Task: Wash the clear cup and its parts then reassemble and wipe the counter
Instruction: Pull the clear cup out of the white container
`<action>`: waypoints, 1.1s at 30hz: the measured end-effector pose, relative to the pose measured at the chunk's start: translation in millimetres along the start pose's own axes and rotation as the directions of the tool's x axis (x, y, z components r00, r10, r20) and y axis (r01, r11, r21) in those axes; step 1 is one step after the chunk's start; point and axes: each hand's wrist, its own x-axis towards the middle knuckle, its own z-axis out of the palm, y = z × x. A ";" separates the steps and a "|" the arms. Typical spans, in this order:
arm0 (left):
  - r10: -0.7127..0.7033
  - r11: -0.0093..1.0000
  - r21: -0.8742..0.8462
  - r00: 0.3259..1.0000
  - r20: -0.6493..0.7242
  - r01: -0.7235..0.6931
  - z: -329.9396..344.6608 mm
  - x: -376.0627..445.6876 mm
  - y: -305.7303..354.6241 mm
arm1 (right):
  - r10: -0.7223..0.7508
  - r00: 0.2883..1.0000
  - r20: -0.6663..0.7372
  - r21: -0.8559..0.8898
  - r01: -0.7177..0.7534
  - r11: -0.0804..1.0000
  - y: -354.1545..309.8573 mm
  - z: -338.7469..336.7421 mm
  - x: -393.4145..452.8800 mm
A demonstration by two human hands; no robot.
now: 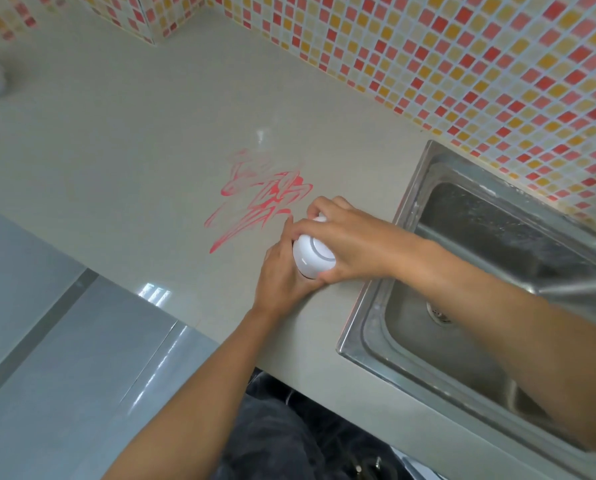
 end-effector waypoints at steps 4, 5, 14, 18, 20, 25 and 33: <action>-0.016 1.000 -0.017 1.000 -0.011 0.015 -2.0 -1.6 1.5 | -0.042 0.998 0.042 -0.082 0.045 0.996 -1.0 -20.0 -4.3; -0.029 0.999 -0.018 0.999 -0.021 0.029 -1.9 -1.7 2.0 | -0.035 0.999 0.033 -0.080 0.038 0.996 0.0 -25.8 -7.2; -0.033 0.999 0.009 0.997 -0.070 0.034 1.1 -1.1 0.7 | 0.415 0.852 -0.321 0.326 -0.312 0.893 46.1 -65.9 -54.2; -0.005 1.000 0.021 0.996 -0.084 0.007 1.9 -2.6 1.1 | 0.738 0.665 -0.117 0.705 -0.467 0.533 83.0 -32.7 -54.3; 0.008 1.000 0.019 0.995 -0.096 -0.006 1.2 -2.5 3.8 | 0.786 0.618 -0.016 0.861 -0.392 0.325 93.8 -7.3 -49.9; 0.055 0.998 0.027 0.989 -0.136 -0.052 -1.4 -4.7 11.4 | 0.749 0.660 0.060 0.985 -0.161 0.063 91.9 39.7 -35.2; 0.045 0.999 0.026 0.991 -0.124 -0.042 1.1 -4.2 7.4 | 0.751 0.644 -0.148 0.934 -0.158 0.320 72.6 72.2 -15.9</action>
